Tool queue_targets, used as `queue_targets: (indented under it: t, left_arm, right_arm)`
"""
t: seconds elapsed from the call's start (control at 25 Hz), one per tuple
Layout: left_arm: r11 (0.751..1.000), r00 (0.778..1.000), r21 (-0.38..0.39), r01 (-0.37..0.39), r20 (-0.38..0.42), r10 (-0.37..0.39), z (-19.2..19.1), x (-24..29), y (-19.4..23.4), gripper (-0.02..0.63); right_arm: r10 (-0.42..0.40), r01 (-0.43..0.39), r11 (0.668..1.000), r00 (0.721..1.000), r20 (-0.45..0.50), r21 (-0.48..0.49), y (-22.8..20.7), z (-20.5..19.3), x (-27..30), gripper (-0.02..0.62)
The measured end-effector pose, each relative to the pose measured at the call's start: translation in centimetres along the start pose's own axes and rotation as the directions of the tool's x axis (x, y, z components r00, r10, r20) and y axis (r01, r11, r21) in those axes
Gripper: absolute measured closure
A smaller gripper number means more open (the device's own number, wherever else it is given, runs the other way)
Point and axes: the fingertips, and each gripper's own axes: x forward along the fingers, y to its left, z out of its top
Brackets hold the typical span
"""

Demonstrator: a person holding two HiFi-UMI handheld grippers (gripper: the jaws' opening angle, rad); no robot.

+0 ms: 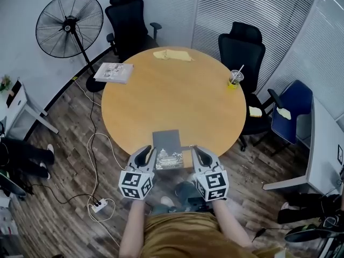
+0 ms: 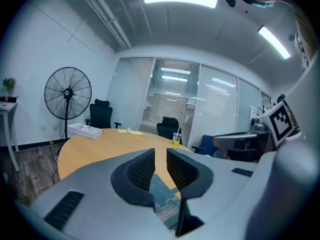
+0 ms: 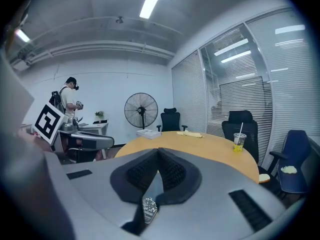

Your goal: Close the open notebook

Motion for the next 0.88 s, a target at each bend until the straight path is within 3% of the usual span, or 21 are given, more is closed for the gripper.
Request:
queue_targets:
  t: [0.88]
  left_arm:
    - [1.000, 1.000, -0.001, 0.012, -0.018, -0.012, -0.75, 0.61, -0.12, 0.515]
  right_arm:
    - [0.002, -0.002, 1.000, 1.000, -0.028, -0.002, -0.35, -0.86, 0.44, 0.584]
